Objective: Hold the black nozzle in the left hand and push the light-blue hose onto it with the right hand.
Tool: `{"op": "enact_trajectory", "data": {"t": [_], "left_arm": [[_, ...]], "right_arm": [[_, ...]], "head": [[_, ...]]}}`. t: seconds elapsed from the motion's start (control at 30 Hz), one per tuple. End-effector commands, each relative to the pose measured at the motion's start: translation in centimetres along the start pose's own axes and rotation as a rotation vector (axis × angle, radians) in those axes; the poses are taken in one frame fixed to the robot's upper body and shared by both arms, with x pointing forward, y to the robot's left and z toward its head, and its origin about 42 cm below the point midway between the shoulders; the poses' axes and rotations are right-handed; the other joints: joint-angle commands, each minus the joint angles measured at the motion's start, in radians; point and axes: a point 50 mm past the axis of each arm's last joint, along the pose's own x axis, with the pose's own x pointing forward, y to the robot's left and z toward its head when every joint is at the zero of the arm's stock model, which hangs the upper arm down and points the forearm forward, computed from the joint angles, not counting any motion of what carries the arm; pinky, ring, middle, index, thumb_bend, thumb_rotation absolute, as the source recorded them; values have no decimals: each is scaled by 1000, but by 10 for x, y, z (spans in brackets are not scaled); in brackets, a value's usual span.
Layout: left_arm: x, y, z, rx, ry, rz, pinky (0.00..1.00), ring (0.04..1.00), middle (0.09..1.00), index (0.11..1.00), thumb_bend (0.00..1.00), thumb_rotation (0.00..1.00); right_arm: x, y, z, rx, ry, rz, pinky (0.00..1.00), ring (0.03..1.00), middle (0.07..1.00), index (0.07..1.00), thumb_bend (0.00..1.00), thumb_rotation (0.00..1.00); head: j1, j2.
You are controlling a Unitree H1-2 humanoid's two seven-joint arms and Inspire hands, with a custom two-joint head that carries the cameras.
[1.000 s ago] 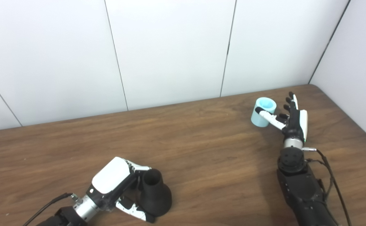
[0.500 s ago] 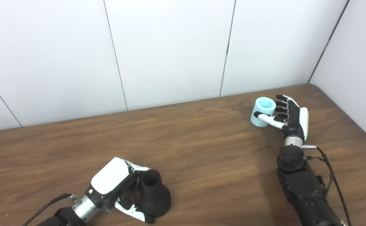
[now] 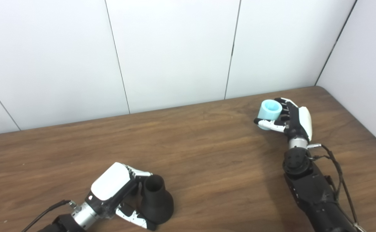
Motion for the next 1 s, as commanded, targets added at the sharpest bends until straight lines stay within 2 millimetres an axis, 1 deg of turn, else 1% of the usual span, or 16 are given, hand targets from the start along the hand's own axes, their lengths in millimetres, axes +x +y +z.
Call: {"op": "enact_trajectory", "data": {"t": [0.0, 0.03, 0.07, 0.2, 0.23, 0.27, 0.33, 0.4, 0.43, 0.5, 0.53, 0.67, 0.7, 0.8, 0.93, 0.97], "left_arm": [[-33, -26, -3, -27, 73, -97, 175, 235, 398, 498, 517, 0], [-33, -26, -2, -28, 72, -96, 176, 234, 393, 499, 516, 0], [-32, -26, -1, -28, 71, -95, 162, 216, 447, 487, 522, 0], [-33, -26, 2, -36, 65, -92, 162, 216, 472, 481, 525, 0], [-33, -25, 2, -38, 66, -91, 163, 217, 473, 481, 525, 0], [-33, -25, 2, -41, 67, -91, 163, 217, 473, 481, 525, 0], [-33, -25, 3, -46, 70, -93, 166, 221, 473, 481, 525, 0], [-33, -25, 2, -38, 68, -91, 172, 228, 474, 481, 525, 0], [-33, -24, 2, -36, 67, -89, 172, 230, 432, 490, 520, 0], [-33, -24, 2, -38, 68, -88, 174, 230, 465, 483, 524, 0], [-33, -24, 2, -39, 69, -88, 174, 230, 428, 491, 520, 0], [-32, -25, 2, -38, 71, -89, 177, 237, 397, 500, 516, 0], [-32, -25, 2, -39, 71, -89, 176, 235, 443, 489, 521, 0], [-31, -25, 3, -43, 70, -92, 176, 232, 471, 482, 524, 0], [-31, -26, 3, -46, 69, -93, 168, 222, 473, 481, 525, 0], [-31, -26, 4, -46, 69, -93, 174, 230, 432, 491, 520, 0]], "right_arm": [[2, 5, 9, 24, -6, 63, 632, 710, 730, 749, 1000, 238], [2, 5, 8, 27, -5, 61, 623, 701, 725, 742, 1000, 234], [1, 5, 8, 26, -7, 54, 595, 676, 702, 716, 997, 212], [0, 8, 4, 9, -18, -45, 447, 543, 584, 605, 874, 55], [-1, 9, 4, 8, -23, -63, 396, 491, 521, 555, 707, 28], [-2, 9, 4, 5, -29, -78, 342, 432, 480, 519, 603, 11], [-3, 9, 4, 7, -39, -97, 301, 385, 457, 498, 549, 2], [-4, 9, 5, 10, -51, -105, 276, 354, 433, 500, 532, 0], [-4, 10, 5, 13, -55, -107, 277, 355, 432, 502, 529, 0], [-4, 10, 6, 18, -60, -110, 281, 358, 434, 504, 527, 0], [-5, 10, 6, 21, -64, -110, 290, 366, 438, 503, 527, 0], [-8, 11, 8, 42, -63, -111, 324, 394, 455, 499, 528, 0], [-9, 12, 9, 45, -66, -109, 334, 402, 460, 498, 528, 0], [-12, 11, 9, 40, -81, -101, 321, 390, 454, 502, 528, 0], [-19, 10, 10, 34, -103, -86, 292, 364, 439, 507, 527, 0], [-21, 9, 11, 33, -111, -80, 301, 372, 442, 505, 528, 0]], "head": [[1, 2], [1, 2], [3, 3], [7, 6], [7, 7], [7, 7], [7, 6], [7, 6], [7, 6], [9, 5], [9, 5], [9, 5], [11, 4], [11, 4], [15, 4], [18, 5]]}}
